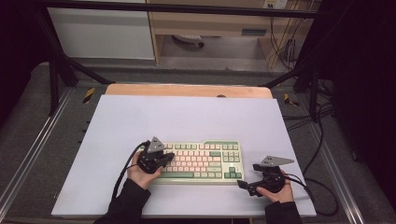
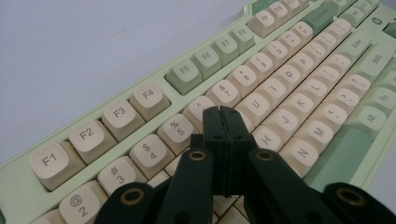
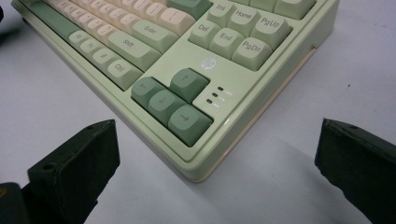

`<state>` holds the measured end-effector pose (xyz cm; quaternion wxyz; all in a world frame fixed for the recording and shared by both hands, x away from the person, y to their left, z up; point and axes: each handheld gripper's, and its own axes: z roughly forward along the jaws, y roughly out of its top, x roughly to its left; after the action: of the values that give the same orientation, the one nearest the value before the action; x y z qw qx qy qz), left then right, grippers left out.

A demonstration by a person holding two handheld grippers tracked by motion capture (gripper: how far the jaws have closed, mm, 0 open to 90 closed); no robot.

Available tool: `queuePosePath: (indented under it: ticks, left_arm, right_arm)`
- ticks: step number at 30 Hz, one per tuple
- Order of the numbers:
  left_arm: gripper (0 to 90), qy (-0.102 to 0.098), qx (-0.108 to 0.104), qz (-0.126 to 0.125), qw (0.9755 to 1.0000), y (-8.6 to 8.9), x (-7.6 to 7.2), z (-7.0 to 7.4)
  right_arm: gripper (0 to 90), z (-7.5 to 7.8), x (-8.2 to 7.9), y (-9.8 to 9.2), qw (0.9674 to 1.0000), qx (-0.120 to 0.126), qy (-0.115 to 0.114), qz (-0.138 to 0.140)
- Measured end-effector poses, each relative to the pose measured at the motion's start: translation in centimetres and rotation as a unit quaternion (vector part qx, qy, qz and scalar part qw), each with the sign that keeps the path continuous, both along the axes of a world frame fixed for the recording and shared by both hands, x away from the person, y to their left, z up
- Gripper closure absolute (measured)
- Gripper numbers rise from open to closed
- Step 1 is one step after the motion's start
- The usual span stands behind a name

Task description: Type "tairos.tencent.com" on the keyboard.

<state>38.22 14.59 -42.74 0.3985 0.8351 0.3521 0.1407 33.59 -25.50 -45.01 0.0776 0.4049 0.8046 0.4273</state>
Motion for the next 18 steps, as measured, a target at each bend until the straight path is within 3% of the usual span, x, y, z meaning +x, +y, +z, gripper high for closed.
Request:
queuePosePath:
  ticks: [10,18]
  left_arm:
    - [90.0,0.001,0.004,-0.001,1.0,-0.17,-0.02,-0.27]
    - [90.0,-0.001,-0.005,-0.006,1.0,-0.01,-0.17,-0.1]
  right_arm:
    - [0.5,-0.02,-0.01,0.02,1.0,-0.001,0.001,0.0]
    - [0.5,0.01,-0.02,-0.02,1.0,-0.001,-0.002,0.001]
